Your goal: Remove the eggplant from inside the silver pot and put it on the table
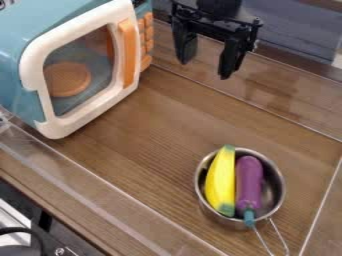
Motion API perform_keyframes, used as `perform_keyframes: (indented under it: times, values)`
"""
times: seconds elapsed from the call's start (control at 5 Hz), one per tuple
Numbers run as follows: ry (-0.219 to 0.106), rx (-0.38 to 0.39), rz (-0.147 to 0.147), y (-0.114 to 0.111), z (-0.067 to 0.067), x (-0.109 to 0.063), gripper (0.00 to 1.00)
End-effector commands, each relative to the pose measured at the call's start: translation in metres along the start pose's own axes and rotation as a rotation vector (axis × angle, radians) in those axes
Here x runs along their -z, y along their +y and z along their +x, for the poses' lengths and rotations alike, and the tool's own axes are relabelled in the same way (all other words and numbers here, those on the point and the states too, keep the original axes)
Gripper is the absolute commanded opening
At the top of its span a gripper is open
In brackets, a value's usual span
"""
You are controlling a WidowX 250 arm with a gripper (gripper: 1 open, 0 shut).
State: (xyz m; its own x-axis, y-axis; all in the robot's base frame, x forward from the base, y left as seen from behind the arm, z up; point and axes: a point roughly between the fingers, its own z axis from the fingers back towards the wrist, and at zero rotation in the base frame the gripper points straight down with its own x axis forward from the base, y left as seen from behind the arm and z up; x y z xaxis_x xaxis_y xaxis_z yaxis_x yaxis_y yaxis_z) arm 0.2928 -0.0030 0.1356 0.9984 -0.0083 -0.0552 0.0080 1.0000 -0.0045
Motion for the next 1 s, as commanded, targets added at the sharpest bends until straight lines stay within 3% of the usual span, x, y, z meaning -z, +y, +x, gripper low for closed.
perform_keyframes:
  times: [0.0,0.4,0.8]
  values:
    - [0.010,0.005,-0.003,-0.007,-0.006,0.005,1.00]
    - [0.006,0.042,-0.017,-0.037,-0.030,0.005,1.00]
    - [-0.005,0.071,-0.025,-0.057,-0.043,0.008,1.00]
